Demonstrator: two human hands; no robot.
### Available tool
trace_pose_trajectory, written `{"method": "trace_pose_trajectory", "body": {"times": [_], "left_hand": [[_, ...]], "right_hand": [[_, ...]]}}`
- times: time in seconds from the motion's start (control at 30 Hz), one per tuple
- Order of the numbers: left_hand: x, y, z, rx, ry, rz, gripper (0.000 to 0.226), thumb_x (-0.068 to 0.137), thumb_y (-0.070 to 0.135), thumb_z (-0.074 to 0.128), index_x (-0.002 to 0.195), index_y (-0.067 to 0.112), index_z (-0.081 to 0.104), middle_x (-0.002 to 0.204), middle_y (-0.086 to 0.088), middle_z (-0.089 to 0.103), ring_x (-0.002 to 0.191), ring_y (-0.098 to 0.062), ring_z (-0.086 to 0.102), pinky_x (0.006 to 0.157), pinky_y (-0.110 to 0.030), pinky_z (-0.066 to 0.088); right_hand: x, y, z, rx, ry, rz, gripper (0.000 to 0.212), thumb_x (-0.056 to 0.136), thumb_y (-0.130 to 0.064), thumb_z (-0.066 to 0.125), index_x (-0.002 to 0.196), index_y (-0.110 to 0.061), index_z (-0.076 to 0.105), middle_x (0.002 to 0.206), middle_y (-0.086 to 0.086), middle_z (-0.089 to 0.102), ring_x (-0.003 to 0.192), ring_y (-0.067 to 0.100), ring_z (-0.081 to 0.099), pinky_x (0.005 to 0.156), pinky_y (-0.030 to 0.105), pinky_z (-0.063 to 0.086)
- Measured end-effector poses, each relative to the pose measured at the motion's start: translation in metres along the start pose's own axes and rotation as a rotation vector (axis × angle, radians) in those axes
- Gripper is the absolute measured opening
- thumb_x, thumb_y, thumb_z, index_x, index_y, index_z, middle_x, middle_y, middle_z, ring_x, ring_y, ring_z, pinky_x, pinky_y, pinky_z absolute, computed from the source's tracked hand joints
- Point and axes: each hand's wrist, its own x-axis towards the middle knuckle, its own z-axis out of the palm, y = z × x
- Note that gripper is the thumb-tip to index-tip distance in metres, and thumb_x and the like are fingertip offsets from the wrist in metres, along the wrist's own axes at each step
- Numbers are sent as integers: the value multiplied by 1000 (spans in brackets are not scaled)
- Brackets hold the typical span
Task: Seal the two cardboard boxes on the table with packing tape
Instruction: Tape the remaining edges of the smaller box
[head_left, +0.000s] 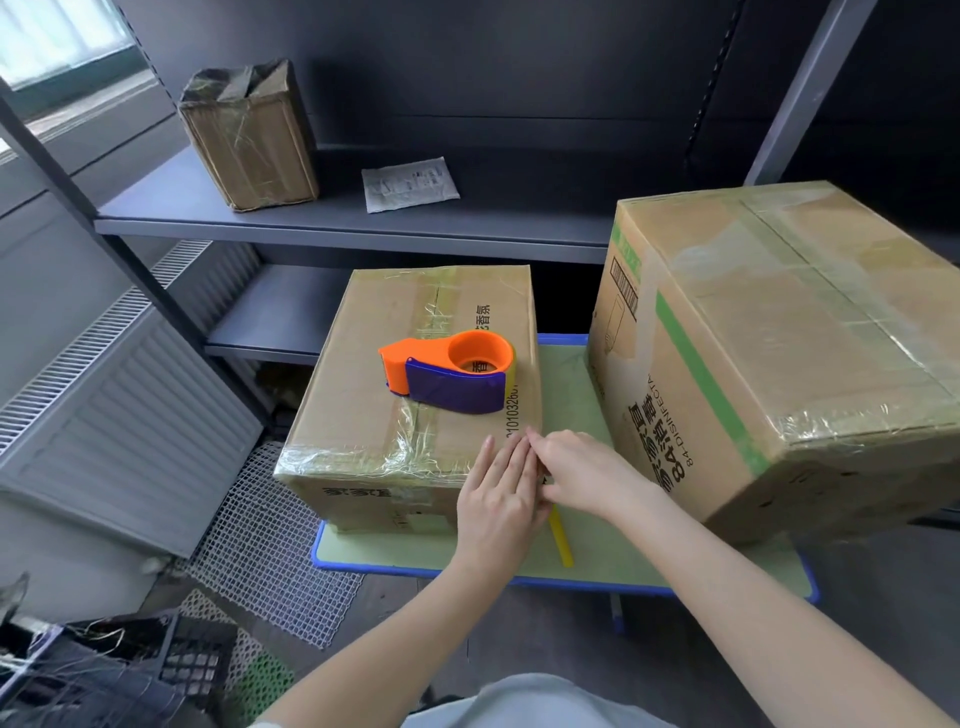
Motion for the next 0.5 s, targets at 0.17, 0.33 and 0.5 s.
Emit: {"method": "trace_pose_trajectory", "body": {"times": [0.17, 0.33, 0.5], "left_hand": [[7, -12, -9, -54, 16, 125, 37, 62, 18, 86, 94, 2, 75, 103, -9, 71, 98, -19, 68, 79, -33, 57], [14, -24, -21, -79, -53, 240, 33, 66, 13, 85, 95, 3, 74, 103, -8, 71, 96, -17, 68, 79, -30, 56], [16, -27, -27, -93, -90, 304, 25, 74, 9, 65, 96, 1, 74, 104, -10, 71, 98, -20, 67, 78, -32, 56]], "right_hand": [[2, 0, -3, 82, 53, 43, 65, 85, -26, 60, 143, -12, 34, 113, 12, 62, 105, 28, 58, 78, 30, 46], [0, 3, -8, 155, -23, 15, 65, 89, -32, 59, 144, -11, 32, 120, 13, 59, 110, 25, 56, 86, 31, 47], [0, 6, -10, 140, -66, 16, 66, 91, -34, 57, 146, -11, 28, 126, 11, 57, 116, 25, 53, 92, 31, 43]]}}
